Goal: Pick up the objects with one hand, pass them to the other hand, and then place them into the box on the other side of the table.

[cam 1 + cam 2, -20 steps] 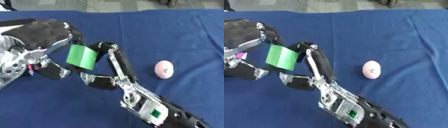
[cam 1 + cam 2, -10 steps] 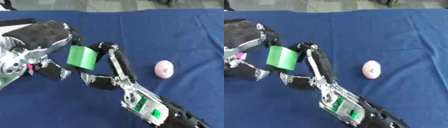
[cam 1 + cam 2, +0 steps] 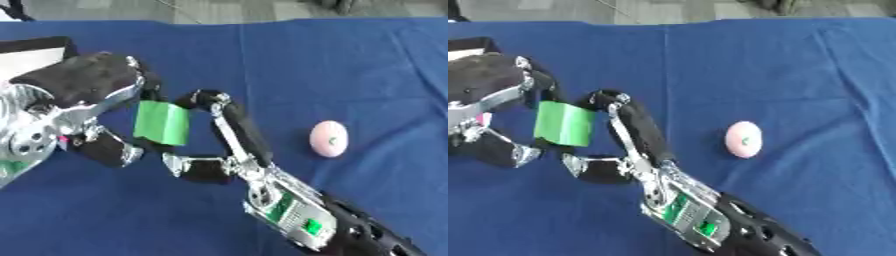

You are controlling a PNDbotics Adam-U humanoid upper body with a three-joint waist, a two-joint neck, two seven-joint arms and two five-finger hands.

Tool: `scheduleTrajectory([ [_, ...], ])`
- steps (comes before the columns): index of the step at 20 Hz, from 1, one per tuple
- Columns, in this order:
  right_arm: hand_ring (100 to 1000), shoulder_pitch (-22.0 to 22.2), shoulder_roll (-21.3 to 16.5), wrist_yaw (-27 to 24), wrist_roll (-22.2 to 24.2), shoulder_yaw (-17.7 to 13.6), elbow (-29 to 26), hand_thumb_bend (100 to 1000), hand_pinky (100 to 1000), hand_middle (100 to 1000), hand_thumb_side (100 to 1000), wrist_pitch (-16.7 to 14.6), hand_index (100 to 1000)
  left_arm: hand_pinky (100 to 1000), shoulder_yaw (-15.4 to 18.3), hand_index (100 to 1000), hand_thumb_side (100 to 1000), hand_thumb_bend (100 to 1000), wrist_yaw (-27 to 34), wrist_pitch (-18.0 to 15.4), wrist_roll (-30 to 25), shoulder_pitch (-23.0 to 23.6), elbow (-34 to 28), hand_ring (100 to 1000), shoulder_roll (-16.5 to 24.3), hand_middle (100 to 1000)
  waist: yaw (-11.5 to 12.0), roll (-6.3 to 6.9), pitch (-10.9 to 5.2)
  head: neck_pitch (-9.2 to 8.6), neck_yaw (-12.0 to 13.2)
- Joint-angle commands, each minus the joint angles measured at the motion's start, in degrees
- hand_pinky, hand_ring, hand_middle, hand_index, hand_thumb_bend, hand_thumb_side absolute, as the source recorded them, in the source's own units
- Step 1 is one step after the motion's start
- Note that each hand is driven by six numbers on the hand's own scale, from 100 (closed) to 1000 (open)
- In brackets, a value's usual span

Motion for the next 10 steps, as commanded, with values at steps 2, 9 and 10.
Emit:
scheduleTrajectory([
  [2, 766, -0.37, 0.49, 4.29, 4.32, 0.60, -0.09, 190, 885, 689, 100, 0.62, 904, 683, 1.71, 518, 100, 204, -0.35, -0.19, 0.20, -0.45, -0.75, 537, 1.89, 404, 0.00, 0.27, -1.29, -0.32, 0.03],
  [9, 781, -0.23, 0.22, 6.80, 5.52, -0.12, -0.57, 198, 889, 697, 100, 1.52, 931, 686, 3.15, 512, 100, 250, 0.01, -0.73, 1.42, 2.17, -0.75, 538, 4.79, 395, -0.16, 0.30, -1.24, -0.50, 0.03],
  [10, 781, -0.21, 0.18, 6.96, 5.51, -0.16, -0.61, 198, 889, 697, 104, 1.61, 934, 686, 3.41, 511, 100, 251, 0.11, -0.73, 1.72, 2.58, -0.75, 538, 5.15, 394, -0.17, 0.28, -1.22, -0.54, 0.05],
])
